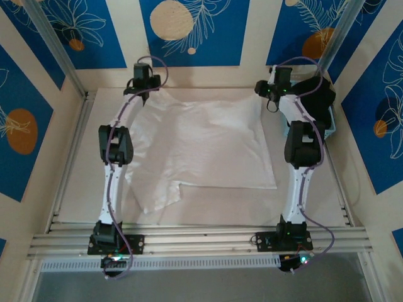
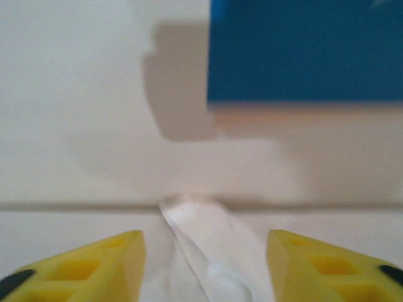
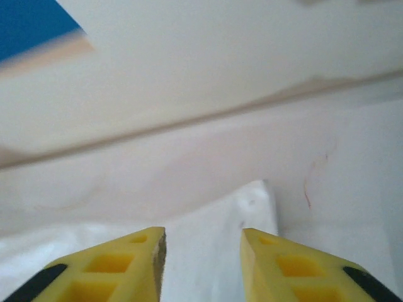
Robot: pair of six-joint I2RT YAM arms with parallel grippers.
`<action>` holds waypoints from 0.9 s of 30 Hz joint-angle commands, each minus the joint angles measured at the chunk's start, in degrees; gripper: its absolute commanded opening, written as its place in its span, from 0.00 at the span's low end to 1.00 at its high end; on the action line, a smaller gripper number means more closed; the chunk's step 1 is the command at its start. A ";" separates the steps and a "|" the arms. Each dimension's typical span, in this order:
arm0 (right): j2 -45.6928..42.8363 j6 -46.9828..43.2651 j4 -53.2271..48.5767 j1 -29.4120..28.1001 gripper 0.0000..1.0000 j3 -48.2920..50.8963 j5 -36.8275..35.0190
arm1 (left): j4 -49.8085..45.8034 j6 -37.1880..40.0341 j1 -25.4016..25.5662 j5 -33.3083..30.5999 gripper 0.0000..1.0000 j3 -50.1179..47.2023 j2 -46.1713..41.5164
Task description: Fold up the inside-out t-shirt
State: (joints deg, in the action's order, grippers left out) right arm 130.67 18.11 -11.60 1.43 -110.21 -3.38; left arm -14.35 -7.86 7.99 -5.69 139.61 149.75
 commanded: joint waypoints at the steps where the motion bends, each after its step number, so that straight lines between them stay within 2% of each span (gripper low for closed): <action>1: -5.01 -1.24 -3.08 -0.85 0.40 -0.60 -2.02 | -3.62 -5.38 -0.39 5.80 0.61 -0.23 -6.29; 6: -15.05 -1.72 -8.79 -2.50 0.50 11.77 -1.96 | 5.77 -14.85 -0.33 11.64 0.66 -28.91 -23.97; 11: -27.46 3.98 -12.92 -4.99 0.53 29.72 -0.20 | 22.38 -26.45 0.17 17.25 0.68 -63.85 -44.11; 15: -38.62 9.03 -12.77 -5.61 0.54 45.01 4.45 | 30.66 -34.72 0.92 20.63 0.69 -84.52 -56.50; 17: -43.52 10.39 -14.73 -5.65 0.54 50.54 5.27 | 33.63 -37.49 1.72 23.38 0.69 -92.70 -61.28; 20: -50.75 11.19 -18.80 -5.22 0.54 57.82 1.34 | 32.78 -37.80 3.30 26.30 0.70 -101.63 -67.96; 23: -57.41 11.80 -22.81 -2.98 0.54 63.84 -2.11 | 28.65 -36.41 4.60 27.89 0.70 -107.52 -73.95; 27: -64.60 15.92 -24.58 2.21 0.53 71.40 -1.23 | 24.36 -35.49 5.17 27.93 0.71 -112.03 -81.42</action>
State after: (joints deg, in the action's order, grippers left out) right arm 69.52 29.85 -32.34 0.95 -42.68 -4.03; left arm 11.09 -43.22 12.88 19.77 29.06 72.79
